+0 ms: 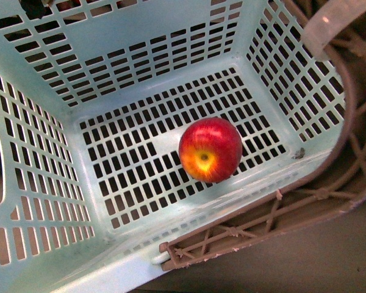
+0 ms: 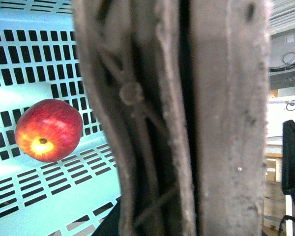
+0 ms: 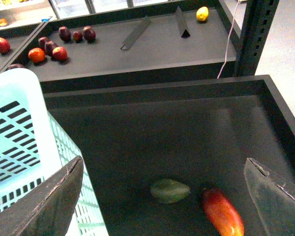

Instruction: Pick apple with right arm and hold basket with left

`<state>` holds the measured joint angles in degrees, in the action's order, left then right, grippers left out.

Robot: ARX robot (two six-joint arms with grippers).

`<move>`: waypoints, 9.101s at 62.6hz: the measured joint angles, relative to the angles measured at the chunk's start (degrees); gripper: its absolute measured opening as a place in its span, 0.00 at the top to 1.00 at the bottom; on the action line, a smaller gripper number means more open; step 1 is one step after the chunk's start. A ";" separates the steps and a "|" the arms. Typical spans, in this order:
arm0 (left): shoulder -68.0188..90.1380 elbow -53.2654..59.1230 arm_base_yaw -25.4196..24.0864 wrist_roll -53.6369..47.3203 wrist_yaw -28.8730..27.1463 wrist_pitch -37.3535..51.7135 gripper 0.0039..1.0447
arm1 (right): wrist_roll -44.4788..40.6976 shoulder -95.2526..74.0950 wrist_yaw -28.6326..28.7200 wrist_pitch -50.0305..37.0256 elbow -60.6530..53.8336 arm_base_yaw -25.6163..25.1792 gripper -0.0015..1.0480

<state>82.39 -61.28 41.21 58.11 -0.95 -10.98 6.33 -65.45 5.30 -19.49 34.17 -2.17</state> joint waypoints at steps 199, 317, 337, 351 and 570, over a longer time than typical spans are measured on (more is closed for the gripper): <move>0.00 0.00 -0.02 0.24 0.09 0.00 0.86 | -6.16 65.09 -5.33 19.41 -33.14 2.08 0.31; 19.04 1.27 -30.82 34.25 -16.22 10.71 0.86 | -6.16 65.18 -5.33 19.50 -33.14 2.08 0.08; 21.38 2.51 -31.17 33.62 -16.39 4.15 0.86 | -6.16 65.18 -5.33 19.50 -33.14 2.08 0.08; 21.20 3.45 -31.10 34.27 -15.54 2.03 0.86 | -6.16 65.18 -5.31 19.50 -33.14 2.08 0.08; -82.03 60.39 -41.03 -57.48 0.96 11.08 0.87 | -6.16 65.18 -5.33 19.50 -33.14 2.08 0.08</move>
<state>0.36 -0.89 0.19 0.62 0.01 0.10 0.16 -0.27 -0.03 0.01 1.04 -0.10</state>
